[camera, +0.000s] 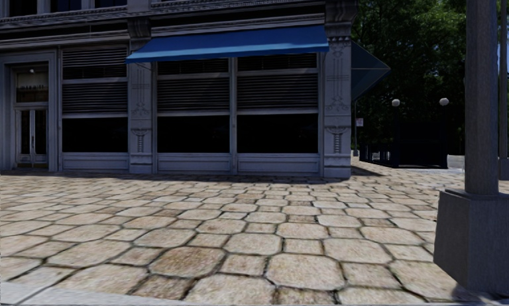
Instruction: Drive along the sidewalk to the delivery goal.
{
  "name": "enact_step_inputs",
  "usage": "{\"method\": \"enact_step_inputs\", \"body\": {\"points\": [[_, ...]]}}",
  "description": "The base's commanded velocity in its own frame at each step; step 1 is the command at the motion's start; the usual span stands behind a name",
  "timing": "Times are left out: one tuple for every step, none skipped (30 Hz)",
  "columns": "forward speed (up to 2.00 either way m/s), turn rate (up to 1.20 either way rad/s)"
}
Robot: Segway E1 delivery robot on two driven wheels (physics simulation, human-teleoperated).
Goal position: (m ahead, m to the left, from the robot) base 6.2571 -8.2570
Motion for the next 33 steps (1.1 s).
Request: {"method": "enact_step_inputs", "body": {"points": [[1.68,0.0],[1.68,0.0],[1.68,0.0],[1.68,0.0],[1.68,0.0],[1.68,-0.13],[1.68,-0.23],[1.68,-0.27],[1.68,-0.27],[1.68,-0.36],[1.68,-0.41],[1.68,-0.49],[1.68,-0.56],[1.68,-0.56],[1.68,-0.58],[1.68,-0.58],[1.68,-0.59],[1.68,-0.59],[1.68,-0.59],[1.68,-0.59],[1.68,-0.59],[1.68,-0.59],[1.68,-0.59],[1.68,-0.59],[1.68,-0.59],[1.68,-0.59],[1.68,-0.59],[1.68,-0.59],[1.68,-0.59],[1.68,-0.59],[1.68,-0.59],[1.68,-0.59],[1.68,-0.59]]}}
